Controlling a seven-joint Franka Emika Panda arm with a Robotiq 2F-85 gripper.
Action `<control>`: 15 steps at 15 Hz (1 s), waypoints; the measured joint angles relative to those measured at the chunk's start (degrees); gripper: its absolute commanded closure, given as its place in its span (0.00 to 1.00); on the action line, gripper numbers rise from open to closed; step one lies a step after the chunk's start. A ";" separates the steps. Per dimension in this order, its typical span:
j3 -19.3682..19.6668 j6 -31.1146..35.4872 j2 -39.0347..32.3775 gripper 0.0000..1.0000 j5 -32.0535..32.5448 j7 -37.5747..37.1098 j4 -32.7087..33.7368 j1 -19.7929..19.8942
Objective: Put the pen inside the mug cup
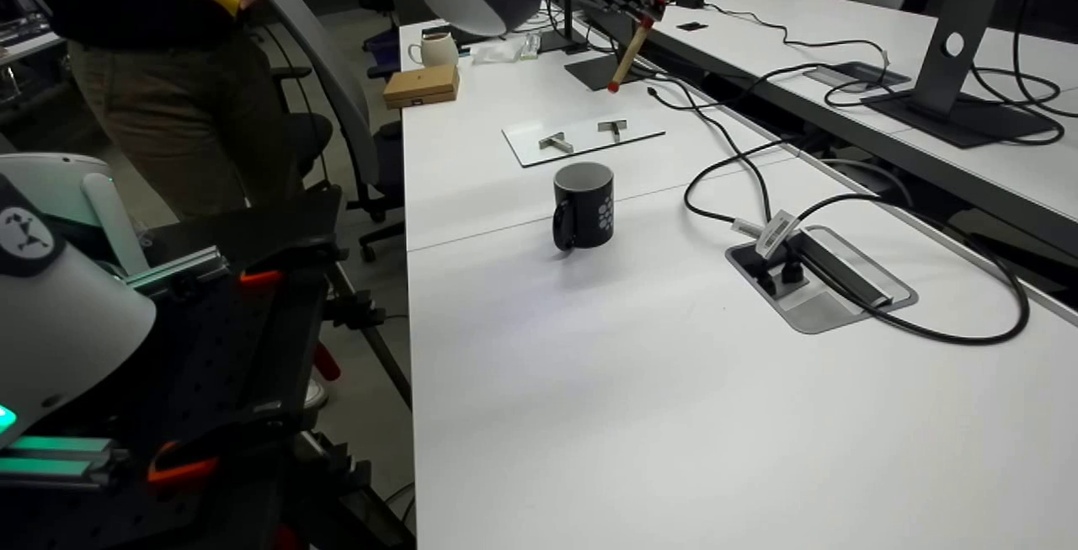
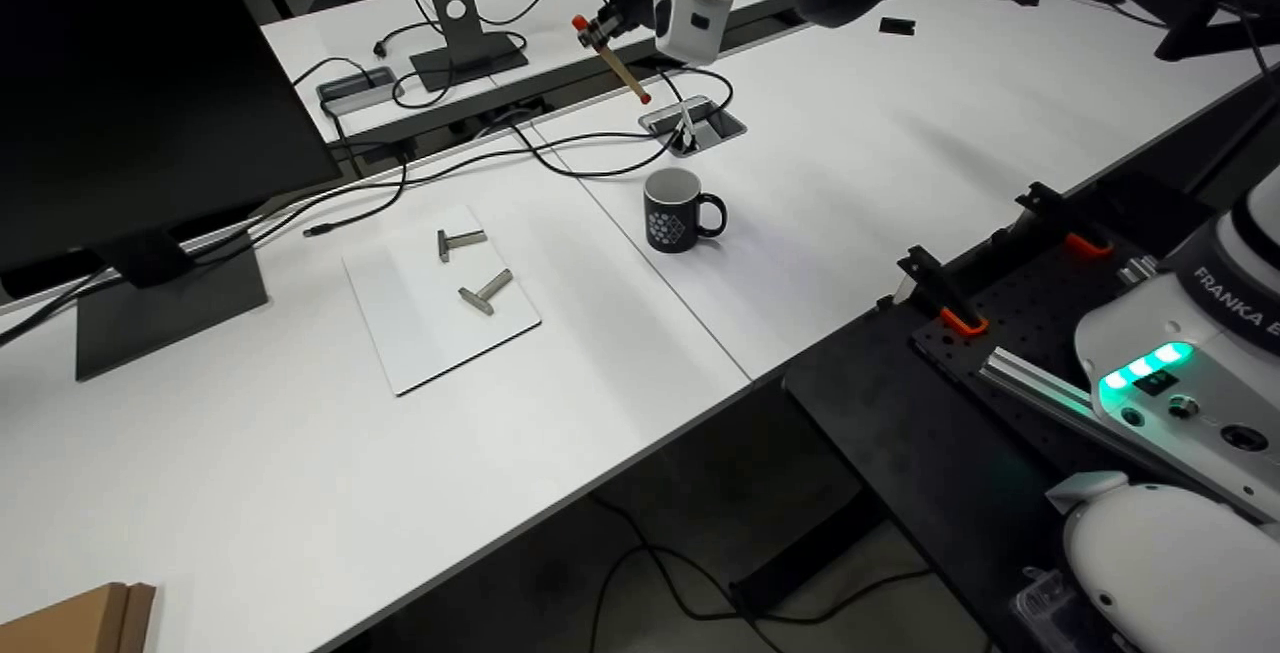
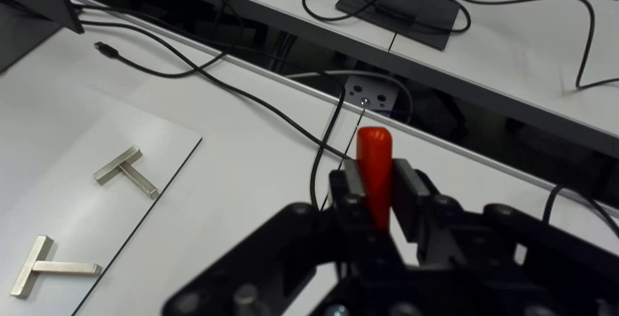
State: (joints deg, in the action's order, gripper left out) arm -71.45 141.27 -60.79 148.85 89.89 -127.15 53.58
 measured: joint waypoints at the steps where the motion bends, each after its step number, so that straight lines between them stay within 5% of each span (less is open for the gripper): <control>1: 0.85 0.01 -0.37 0.94 -0.04 -0.45 -0.28 -0.06; 10: 8.28 0.69 -5.70 0.94 -0.04 -1.62 -1.08 0.18; 15: 9.35 0.63 -6.40 0.94 -0.04 -2.07 -1.06 0.18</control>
State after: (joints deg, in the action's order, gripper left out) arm -62.10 141.90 -67.19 148.81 87.83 -128.21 53.75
